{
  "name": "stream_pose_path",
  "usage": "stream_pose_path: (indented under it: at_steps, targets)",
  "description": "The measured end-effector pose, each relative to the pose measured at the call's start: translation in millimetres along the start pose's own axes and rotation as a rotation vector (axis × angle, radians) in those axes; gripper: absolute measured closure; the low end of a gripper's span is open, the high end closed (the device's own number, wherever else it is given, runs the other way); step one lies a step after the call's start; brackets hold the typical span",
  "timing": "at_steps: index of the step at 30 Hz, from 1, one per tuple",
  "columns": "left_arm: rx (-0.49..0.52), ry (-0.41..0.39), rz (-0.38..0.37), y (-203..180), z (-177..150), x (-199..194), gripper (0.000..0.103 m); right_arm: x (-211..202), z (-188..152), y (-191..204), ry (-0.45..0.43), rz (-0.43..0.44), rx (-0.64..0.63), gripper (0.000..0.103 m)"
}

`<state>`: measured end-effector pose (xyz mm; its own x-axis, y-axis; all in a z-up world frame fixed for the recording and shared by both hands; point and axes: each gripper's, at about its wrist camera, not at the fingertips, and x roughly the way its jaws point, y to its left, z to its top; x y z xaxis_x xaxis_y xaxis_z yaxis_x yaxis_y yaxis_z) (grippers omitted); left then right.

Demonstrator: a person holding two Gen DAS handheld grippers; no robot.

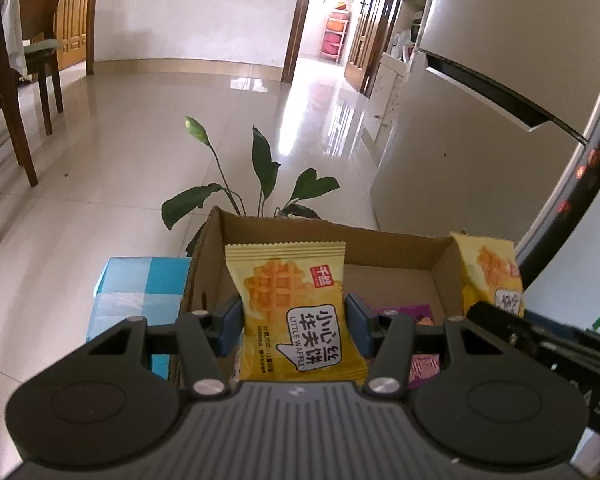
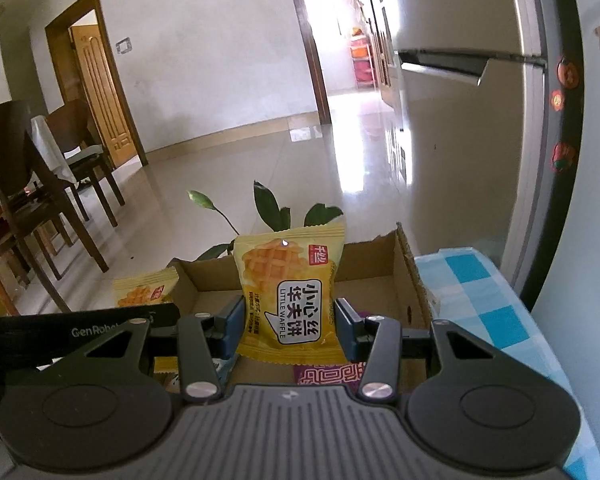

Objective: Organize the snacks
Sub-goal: 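Lower both waffle packets into the box and open both grippers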

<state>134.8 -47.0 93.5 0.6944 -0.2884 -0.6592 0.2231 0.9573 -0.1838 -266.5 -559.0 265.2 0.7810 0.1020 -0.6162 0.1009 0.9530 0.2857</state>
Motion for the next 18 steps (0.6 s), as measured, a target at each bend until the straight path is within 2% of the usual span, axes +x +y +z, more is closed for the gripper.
stream_pose_path:
  at_steps: [7, 9, 11, 13, 18]
  targets:
    - [-0.043, 0.029, -0.023, 6.7, 9.2, 29.5, 0.048, 23.9, 2.2, 2.4, 0.026, 0.005, 0.024, 0.049]
    - [-0.058, 0.033, -0.012, 7.9, 10.3, 34.7, 0.037, 31.3, 1.9, 0.1, 0.05, 0.017, 0.044, 0.045]
    - [-0.087, 0.019, -0.01, 10.4, 9.6, 34.0, 0.023, 34.7, 1.2, -6.0, 0.063, 0.012, 0.091, 0.035]
    - [-0.102, 0.018, -0.02, 11.5, 11.6, 33.0, 0.018, 34.2, 2.0, -12.3, 0.065, 0.01, 0.133, 0.028]
    - [-0.07, 0.034, -0.009, 8.3, 15.2, 21.7, 0.017, 27.7, 4.3, -19.4, 0.079, 0.022, 0.175, 0.027]
